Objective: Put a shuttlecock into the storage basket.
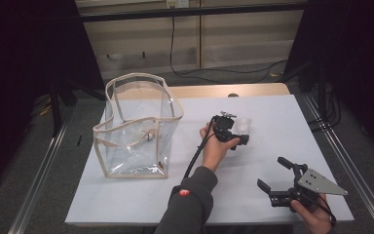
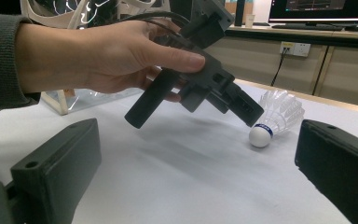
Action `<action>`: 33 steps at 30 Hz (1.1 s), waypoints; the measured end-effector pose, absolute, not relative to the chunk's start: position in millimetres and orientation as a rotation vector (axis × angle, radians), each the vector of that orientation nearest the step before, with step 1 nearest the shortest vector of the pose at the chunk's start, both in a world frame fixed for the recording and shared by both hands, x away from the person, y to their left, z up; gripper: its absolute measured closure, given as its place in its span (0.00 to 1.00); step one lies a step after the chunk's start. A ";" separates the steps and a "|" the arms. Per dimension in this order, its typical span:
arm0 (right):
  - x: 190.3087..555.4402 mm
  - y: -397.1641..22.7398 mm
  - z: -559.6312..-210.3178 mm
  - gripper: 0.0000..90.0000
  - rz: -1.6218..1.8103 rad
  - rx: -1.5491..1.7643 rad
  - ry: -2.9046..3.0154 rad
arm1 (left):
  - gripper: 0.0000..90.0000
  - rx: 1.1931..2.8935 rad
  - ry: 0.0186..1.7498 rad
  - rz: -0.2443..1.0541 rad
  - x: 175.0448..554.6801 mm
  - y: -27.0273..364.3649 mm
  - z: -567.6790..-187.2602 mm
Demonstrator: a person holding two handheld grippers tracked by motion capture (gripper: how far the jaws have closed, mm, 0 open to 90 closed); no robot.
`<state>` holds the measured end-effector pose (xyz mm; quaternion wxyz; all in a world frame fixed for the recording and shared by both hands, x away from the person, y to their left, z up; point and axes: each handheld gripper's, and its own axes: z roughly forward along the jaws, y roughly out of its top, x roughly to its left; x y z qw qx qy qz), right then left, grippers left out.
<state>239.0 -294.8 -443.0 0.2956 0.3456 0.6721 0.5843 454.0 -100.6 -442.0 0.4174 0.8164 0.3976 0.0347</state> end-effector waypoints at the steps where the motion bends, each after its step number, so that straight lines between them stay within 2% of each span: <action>1: 239.0 -295.0 -443.0 0.00 1.555 0.919 1.789 | 0.15 2.052 0.999 0.085 454.1 -100.7 -442.3; 19: 238.8 -295.7 -442.6 0.00 1.557 0.925 1.776 | 0.21 2.038 1.025 0.099 458.7 -107.4 -448.0; 33: 238.7 -295.2 -442.7 0.00 1.559 0.926 1.778 | 0.34 2.030 1.032 0.092 461.9 -115.4 -453.7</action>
